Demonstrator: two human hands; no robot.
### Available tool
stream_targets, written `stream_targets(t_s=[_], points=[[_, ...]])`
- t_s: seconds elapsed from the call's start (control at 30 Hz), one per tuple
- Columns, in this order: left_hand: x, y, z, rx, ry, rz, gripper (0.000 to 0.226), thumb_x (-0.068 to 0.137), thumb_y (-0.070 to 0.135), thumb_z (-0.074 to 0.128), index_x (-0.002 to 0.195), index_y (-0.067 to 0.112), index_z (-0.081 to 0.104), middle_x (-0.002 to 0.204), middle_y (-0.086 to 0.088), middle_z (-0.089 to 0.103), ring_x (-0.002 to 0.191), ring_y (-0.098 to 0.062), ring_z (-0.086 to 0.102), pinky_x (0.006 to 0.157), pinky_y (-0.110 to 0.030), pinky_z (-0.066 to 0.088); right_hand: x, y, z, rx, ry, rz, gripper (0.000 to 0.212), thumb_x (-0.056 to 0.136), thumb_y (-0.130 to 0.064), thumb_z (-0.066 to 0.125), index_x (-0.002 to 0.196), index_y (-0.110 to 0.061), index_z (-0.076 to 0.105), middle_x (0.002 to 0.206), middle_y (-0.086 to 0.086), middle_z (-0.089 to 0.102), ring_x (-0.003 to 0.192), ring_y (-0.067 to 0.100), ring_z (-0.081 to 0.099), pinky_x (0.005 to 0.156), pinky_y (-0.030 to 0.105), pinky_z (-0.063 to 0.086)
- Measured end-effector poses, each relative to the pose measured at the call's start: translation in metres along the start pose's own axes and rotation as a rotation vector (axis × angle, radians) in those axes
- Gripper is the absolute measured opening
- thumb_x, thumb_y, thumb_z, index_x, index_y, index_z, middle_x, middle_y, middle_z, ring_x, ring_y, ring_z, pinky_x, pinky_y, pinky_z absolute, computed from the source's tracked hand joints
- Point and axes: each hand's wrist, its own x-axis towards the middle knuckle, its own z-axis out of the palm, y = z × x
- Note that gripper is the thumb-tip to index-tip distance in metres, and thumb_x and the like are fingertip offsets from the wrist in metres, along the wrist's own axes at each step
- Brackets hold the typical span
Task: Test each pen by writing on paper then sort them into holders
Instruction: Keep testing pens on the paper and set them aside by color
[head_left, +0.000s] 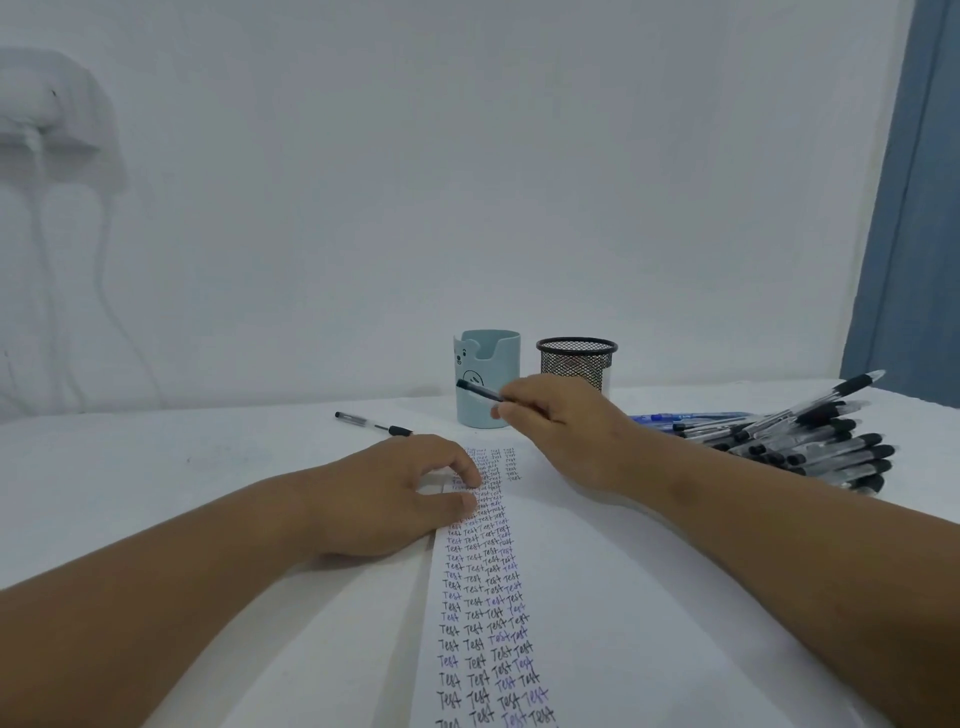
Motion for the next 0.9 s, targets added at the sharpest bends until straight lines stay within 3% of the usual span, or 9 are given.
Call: stream_targets(t_s=[0.1, 0.17, 0.2, 0.3, 0.37, 0.47, 0.63, 0.8, 0.9], points=[[0.001, 0.007, 0.004, -0.118, 0.070, -0.053, 0.018, 0.097, 0.048, 0.055, 0.102, 0.036, 0.067, 0.109, 0.023, 0.061, 0.104, 0.004, 0.055, 0.087, -0.017, 0.039, 0.010, 0.002, -0.015, -0.144, -0.057, -0.026, 0.022, 0.102, -0.019, 0.052, 0.082, -0.012, 0.057, 0.078, -0.003, 0.046, 0.077, 0.020, 0.048, 0.072, 0.036, 0.041], [0.000, 0.010, 0.009, -0.117, 0.095, -0.062, 0.027, 0.093, 0.060, 0.055, 0.100, 0.036, 0.066, 0.101, 0.023, 0.061, 0.098, 0.003, 0.055, 0.086, -0.025, 0.042, 0.014, 0.002, -0.035, -0.175, -0.056, 0.029, 0.010, 0.099, -0.016, 0.059, 0.103, -0.023, 0.065, 0.083, -0.010, 0.047, 0.079, 0.013, 0.050, 0.072, 0.023, 0.041], [0.000, 0.011, 0.010, -0.092, 0.104, -0.065, 0.032, 0.090, 0.066, 0.054, 0.101, 0.038, 0.064, 0.104, 0.025, 0.061, 0.101, 0.003, 0.054, 0.090, -0.029, 0.043, 0.013, 0.002, -0.048, -0.153, -0.033, 0.069, 0.019, 0.096, -0.015, 0.064, 0.112, -0.027, 0.064, 0.084, -0.010, 0.053, 0.077, 0.009, 0.052, 0.070, 0.015, 0.041], [-0.001, 0.014, 0.012, -0.036, 0.123, -0.086, 0.043, 0.081, 0.080, 0.050, 0.103, 0.044, 0.062, 0.114, 0.028, 0.058, 0.112, 0.002, 0.051, 0.100, -0.038, 0.043, -0.003, 0.002, -0.090, -0.147, 0.008, 0.122, 0.018, 0.088, -0.013, 0.075, 0.098, -0.027, 0.070, 0.082, -0.006, 0.066, 0.073, 0.006, 0.056, 0.067, 0.011, 0.042], [-0.001, 0.018, 0.012, -0.011, 0.135, -0.085, 0.047, 0.078, 0.084, 0.047, 0.101, 0.046, 0.062, 0.113, 0.029, 0.058, 0.112, 0.002, 0.052, 0.102, -0.039, 0.043, -0.019, 0.008, -0.113, -0.220, -0.010, 0.160, 0.012, 0.088, -0.014, 0.075, 0.092, -0.025, 0.076, 0.087, -0.007, 0.070, 0.080, 0.008, 0.061, 0.073, 0.013, 0.044], [-0.003, 0.023, 0.015, 0.026, 0.173, -0.068, 0.039, 0.081, 0.073, 0.059, 0.100, 0.039, 0.063, 0.112, 0.028, 0.058, 0.108, 0.003, 0.052, 0.101, -0.035, 0.044, -0.053, 0.022, -0.140, -0.303, -0.030, 0.245, 0.012, 0.089, -0.015, 0.074, 0.091, -0.026, 0.078, 0.097, -0.007, 0.068, 0.095, 0.010, 0.061, 0.086, 0.027, 0.048], [-0.004, 0.021, 0.015, 0.040, 0.169, -0.055, 0.040, 0.078, 0.070, 0.063, 0.104, 0.039, 0.062, 0.118, 0.032, 0.052, 0.110, 0.012, 0.046, 0.093, -0.025, 0.039, -0.096, 0.043, -0.171, -0.357, -0.010, 0.366, 0.017, 0.091, -0.013, 0.072, 0.094, -0.029, 0.077, 0.096, -0.010, 0.066, 0.087, 0.012, 0.063, 0.079, 0.025, 0.050], [-0.001, 0.019, 0.016, 0.068, 0.156, -0.054, 0.037, 0.080, 0.069, 0.062, 0.106, 0.043, 0.060, 0.118, 0.034, 0.050, 0.108, 0.011, 0.047, 0.082, -0.019, 0.036, -0.104, 0.052, -0.177, -0.494, -0.027, 0.376, 0.012, 0.091, -0.020, 0.073, 0.095, -0.031, 0.077, 0.102, -0.015, 0.068, 0.096, 0.007, 0.058, 0.089, 0.024, 0.043], [0.000, 0.018, 0.016, 0.068, 0.153, -0.051, 0.034, 0.082, 0.066, 0.063, 0.106, 0.043, 0.060, 0.118, 0.033, 0.051, 0.108, 0.012, 0.046, 0.078, -0.011, 0.032, -0.102, 0.055, -0.173, -0.522, -0.061, 0.365, 0.012, 0.090, -0.025, 0.074, 0.099, -0.034, 0.076, 0.113, -0.015, 0.068, 0.109, 0.010, 0.058, 0.101, 0.031, 0.043]])
